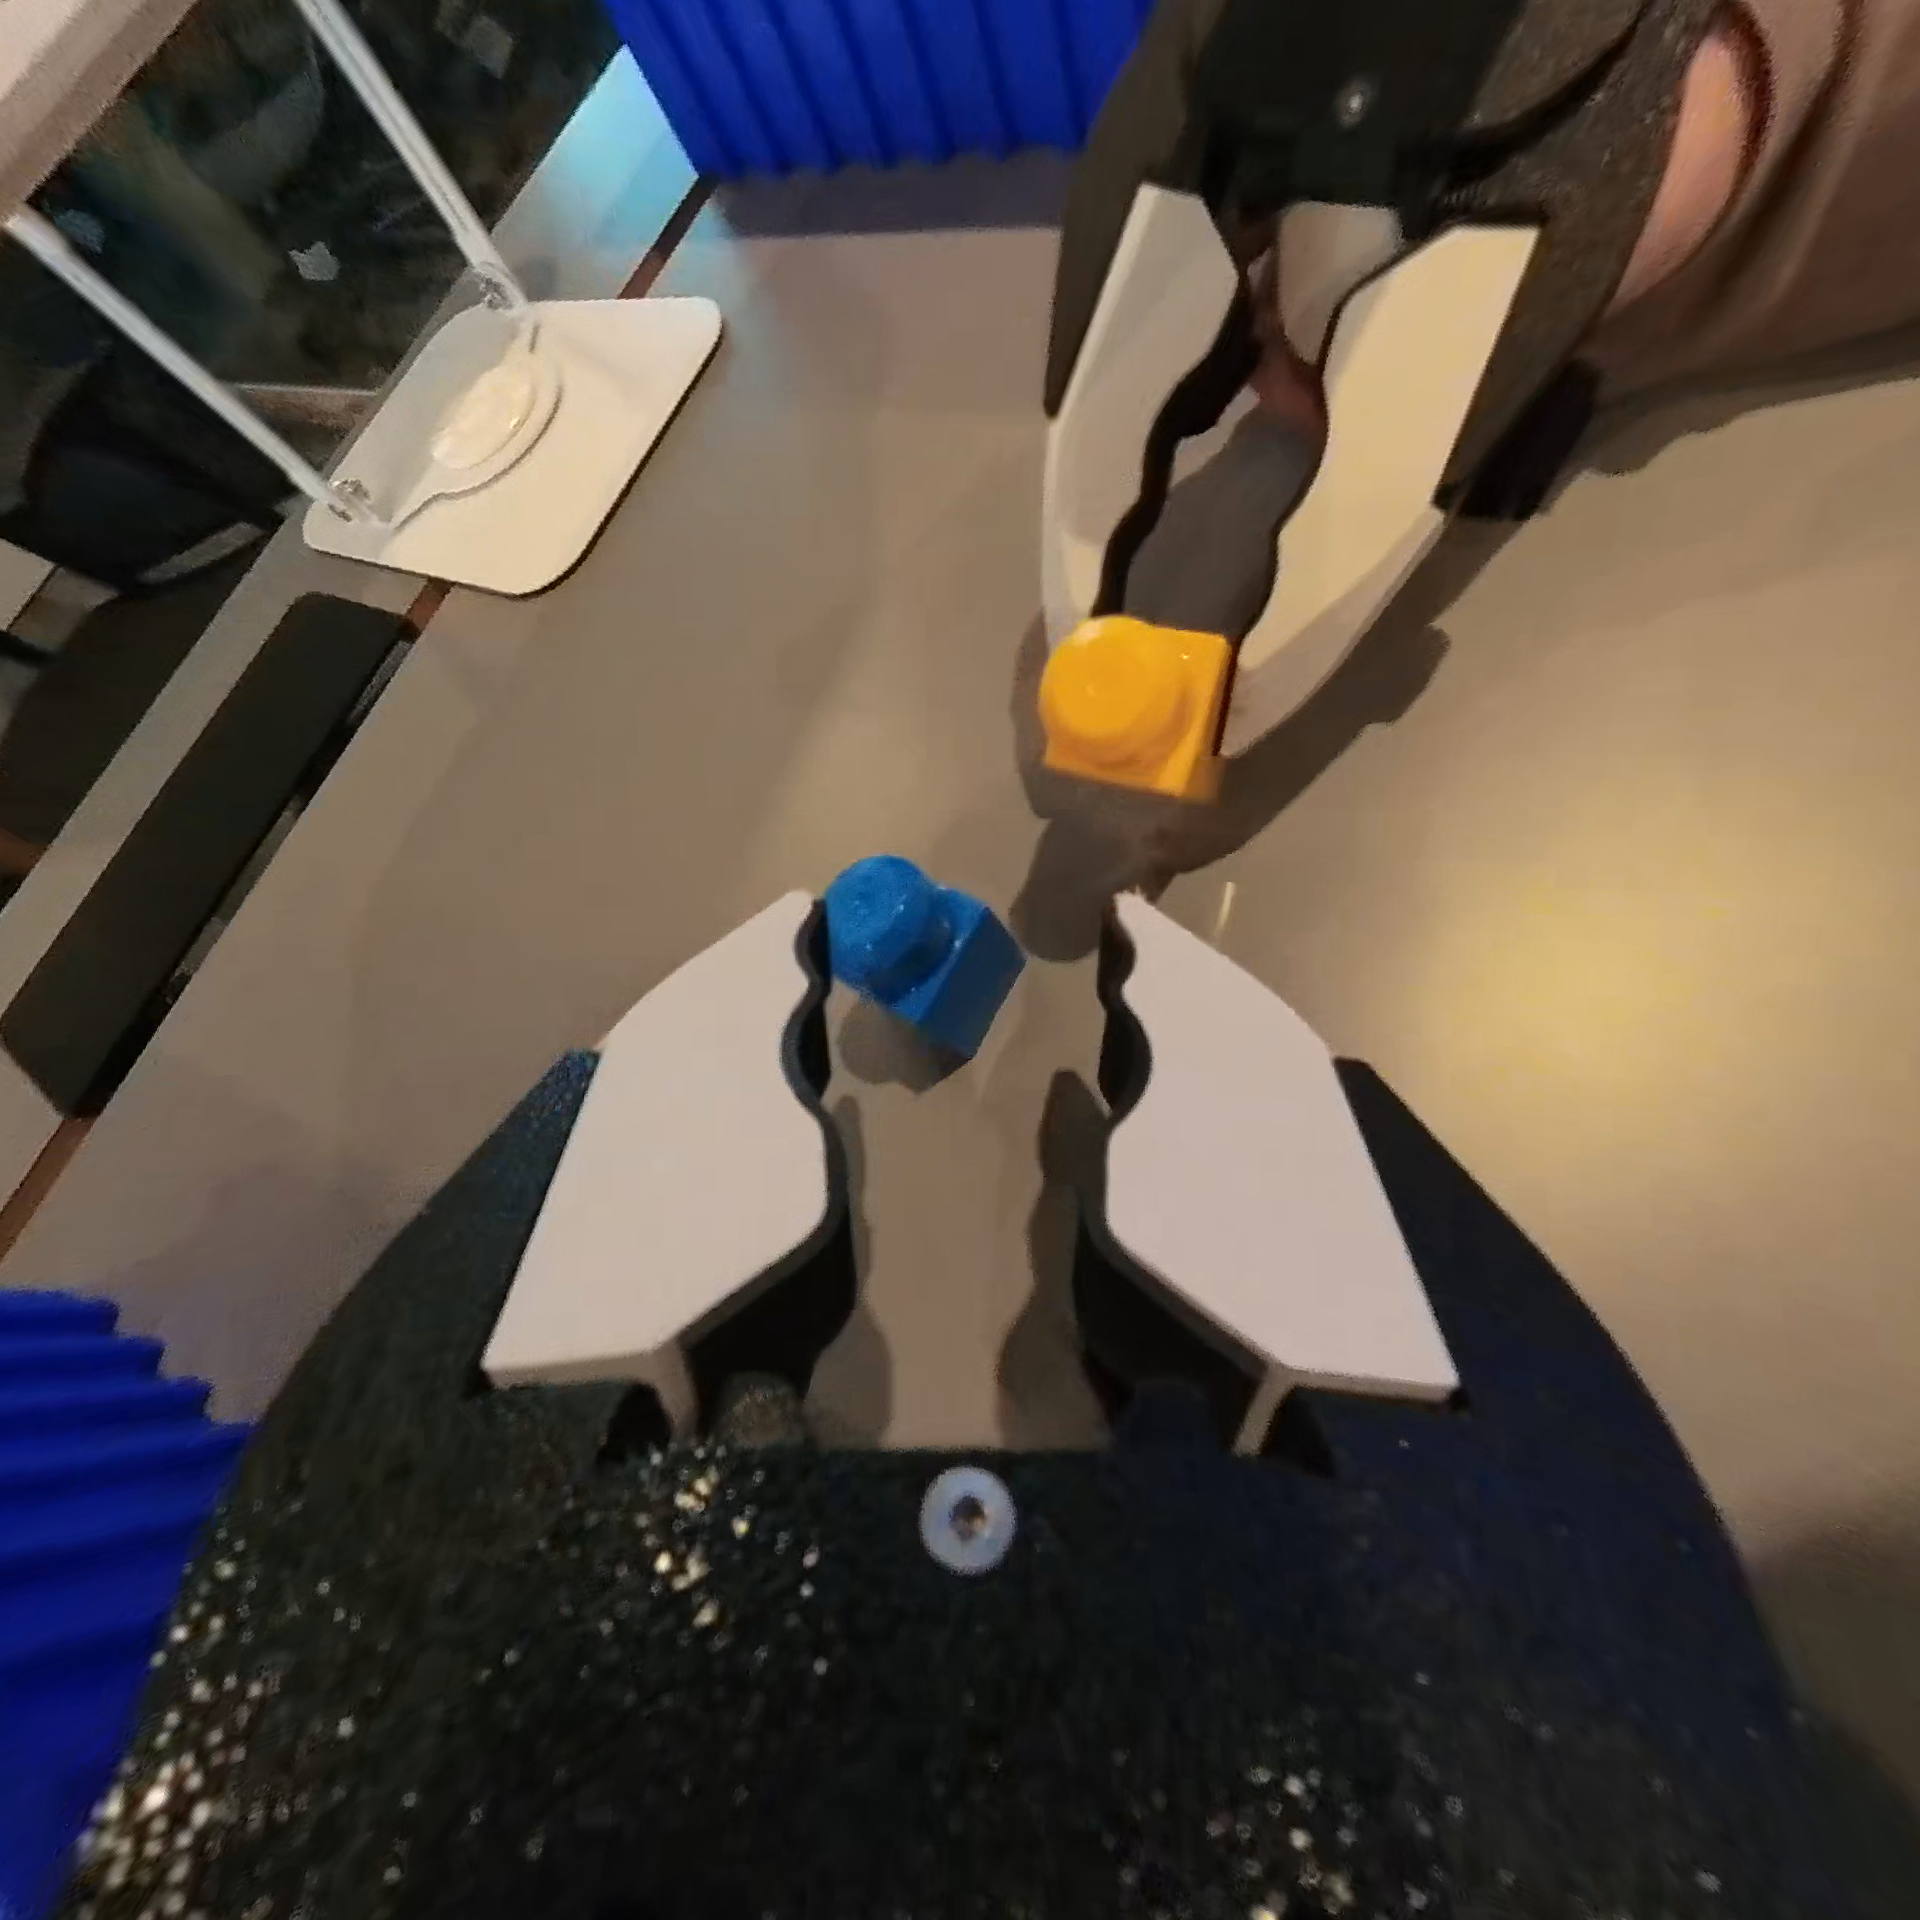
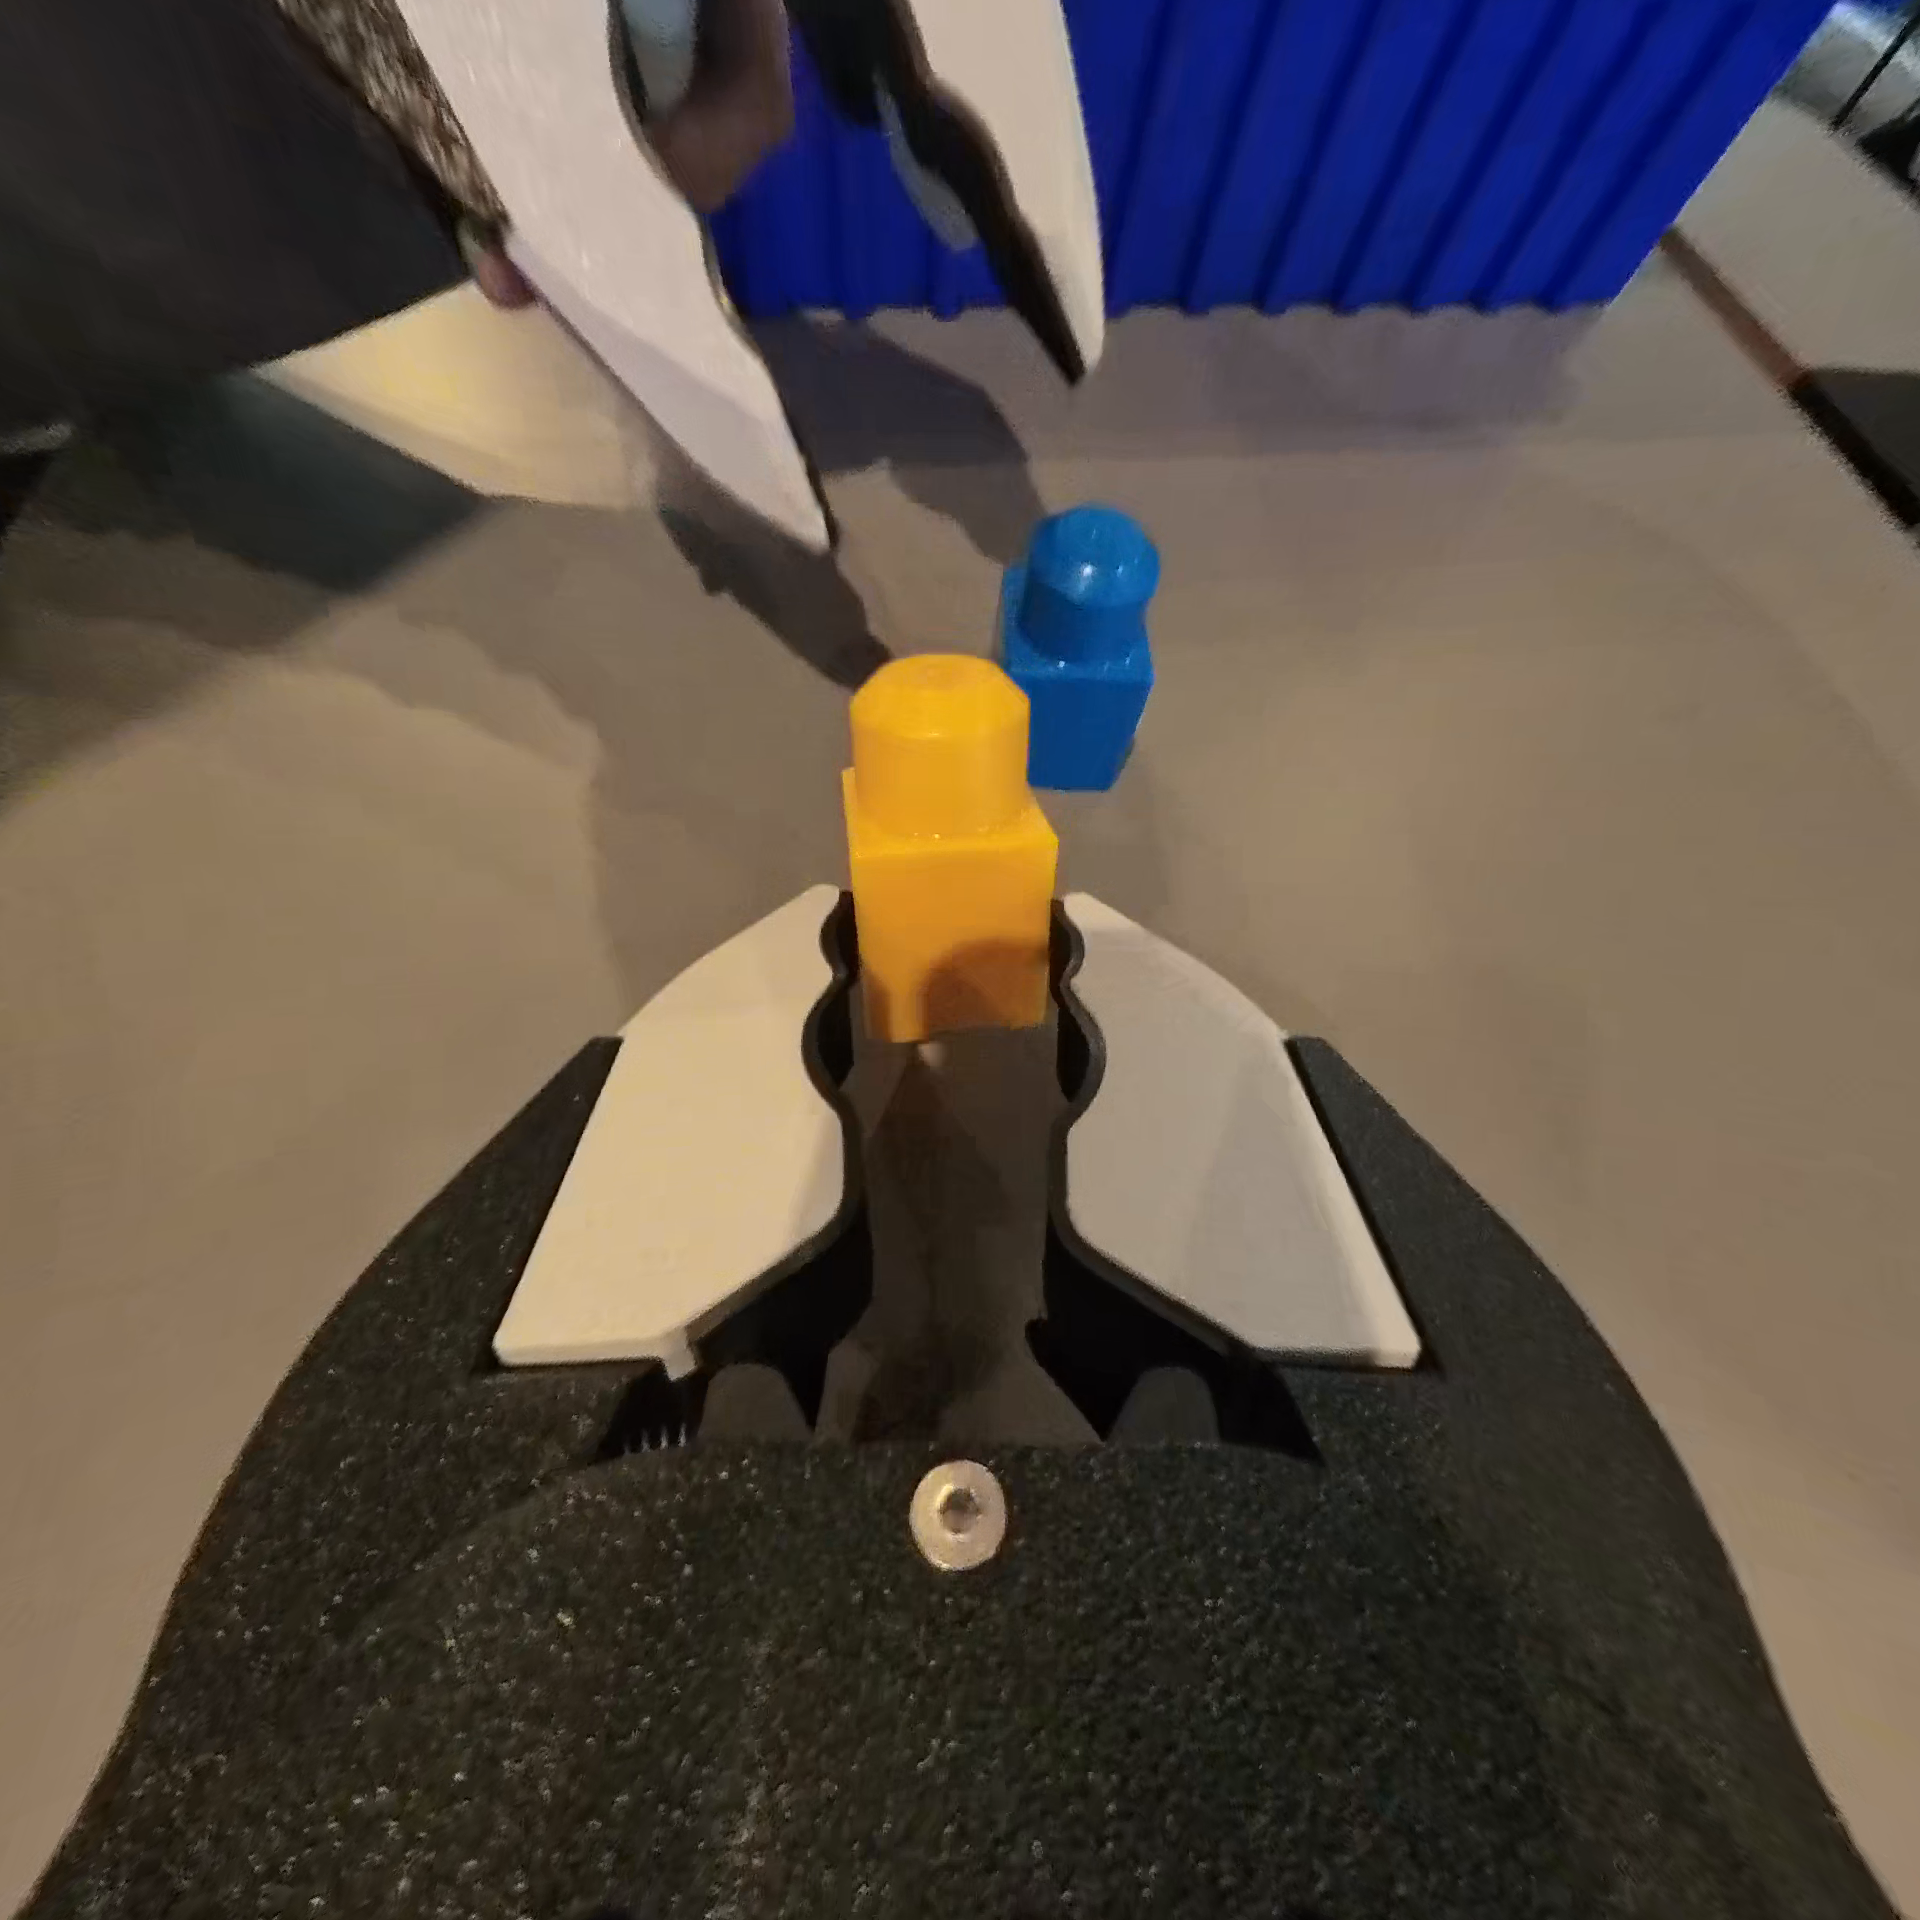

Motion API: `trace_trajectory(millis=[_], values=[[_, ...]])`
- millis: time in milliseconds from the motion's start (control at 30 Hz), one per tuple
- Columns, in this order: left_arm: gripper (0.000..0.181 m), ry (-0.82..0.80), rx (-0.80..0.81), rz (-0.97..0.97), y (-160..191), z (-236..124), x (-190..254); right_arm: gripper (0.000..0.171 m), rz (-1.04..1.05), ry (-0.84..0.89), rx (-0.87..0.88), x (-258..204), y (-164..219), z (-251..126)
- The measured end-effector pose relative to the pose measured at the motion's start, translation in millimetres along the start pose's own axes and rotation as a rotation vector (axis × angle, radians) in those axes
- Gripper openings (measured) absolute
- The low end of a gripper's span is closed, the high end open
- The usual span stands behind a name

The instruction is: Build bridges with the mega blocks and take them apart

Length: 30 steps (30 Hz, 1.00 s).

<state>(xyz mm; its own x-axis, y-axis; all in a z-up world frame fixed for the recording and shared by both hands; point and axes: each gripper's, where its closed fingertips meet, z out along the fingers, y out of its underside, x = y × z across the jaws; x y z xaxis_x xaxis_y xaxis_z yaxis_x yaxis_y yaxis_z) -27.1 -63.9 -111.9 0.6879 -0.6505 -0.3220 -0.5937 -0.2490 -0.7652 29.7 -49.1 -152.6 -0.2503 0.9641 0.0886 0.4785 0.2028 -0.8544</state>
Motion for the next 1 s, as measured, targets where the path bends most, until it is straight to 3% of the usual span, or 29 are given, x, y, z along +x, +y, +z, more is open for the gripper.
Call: trace_trajectory(millis=[367,633,733,800,1000], values=[[0.054,0.041,-0.061,-0.05,18,3,-1,0.036,0.024,-0.046,-0.048,0,17,-4],[0.063,0.028,-0.108,-0.085,31,10,-5,0.07,-0.04,0.021,-0.003,10,15,-12],[0.058,0.055,-0.12,-0.103,36,12,-2,0.057,-0.044,0.026,-0.019,12,20,-14],[0.052,0.081,-0.125,-0.123,39,14,0,0.038,-0.045,0.025,-0.014,12,18,-14],[0.05,0.112,-0.119,-0.159,41,20,4,0.037,-0.008,0.104,-0.02,29,10,2]])
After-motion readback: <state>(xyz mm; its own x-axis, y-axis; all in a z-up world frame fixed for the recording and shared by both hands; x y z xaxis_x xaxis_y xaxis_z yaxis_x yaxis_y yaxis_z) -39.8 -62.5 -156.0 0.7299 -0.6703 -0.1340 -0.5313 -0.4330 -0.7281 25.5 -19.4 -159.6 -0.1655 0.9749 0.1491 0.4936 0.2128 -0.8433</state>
